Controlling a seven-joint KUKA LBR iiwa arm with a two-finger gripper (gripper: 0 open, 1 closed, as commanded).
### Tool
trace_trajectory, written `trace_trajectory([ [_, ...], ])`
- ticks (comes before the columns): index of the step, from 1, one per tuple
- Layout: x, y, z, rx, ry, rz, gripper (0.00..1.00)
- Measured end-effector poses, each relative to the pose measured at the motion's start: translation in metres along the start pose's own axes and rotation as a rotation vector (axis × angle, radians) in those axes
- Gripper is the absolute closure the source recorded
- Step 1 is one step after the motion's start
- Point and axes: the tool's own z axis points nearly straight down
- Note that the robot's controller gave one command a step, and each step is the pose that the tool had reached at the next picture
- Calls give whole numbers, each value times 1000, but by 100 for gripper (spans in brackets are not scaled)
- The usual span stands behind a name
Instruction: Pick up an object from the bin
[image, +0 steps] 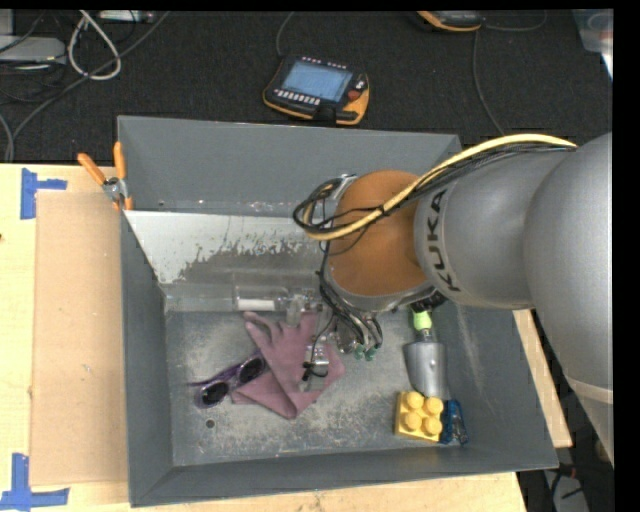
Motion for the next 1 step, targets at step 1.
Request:
trace_trajectory([
  [1, -40, 7, -33, -4, 9, -30, 100],
])
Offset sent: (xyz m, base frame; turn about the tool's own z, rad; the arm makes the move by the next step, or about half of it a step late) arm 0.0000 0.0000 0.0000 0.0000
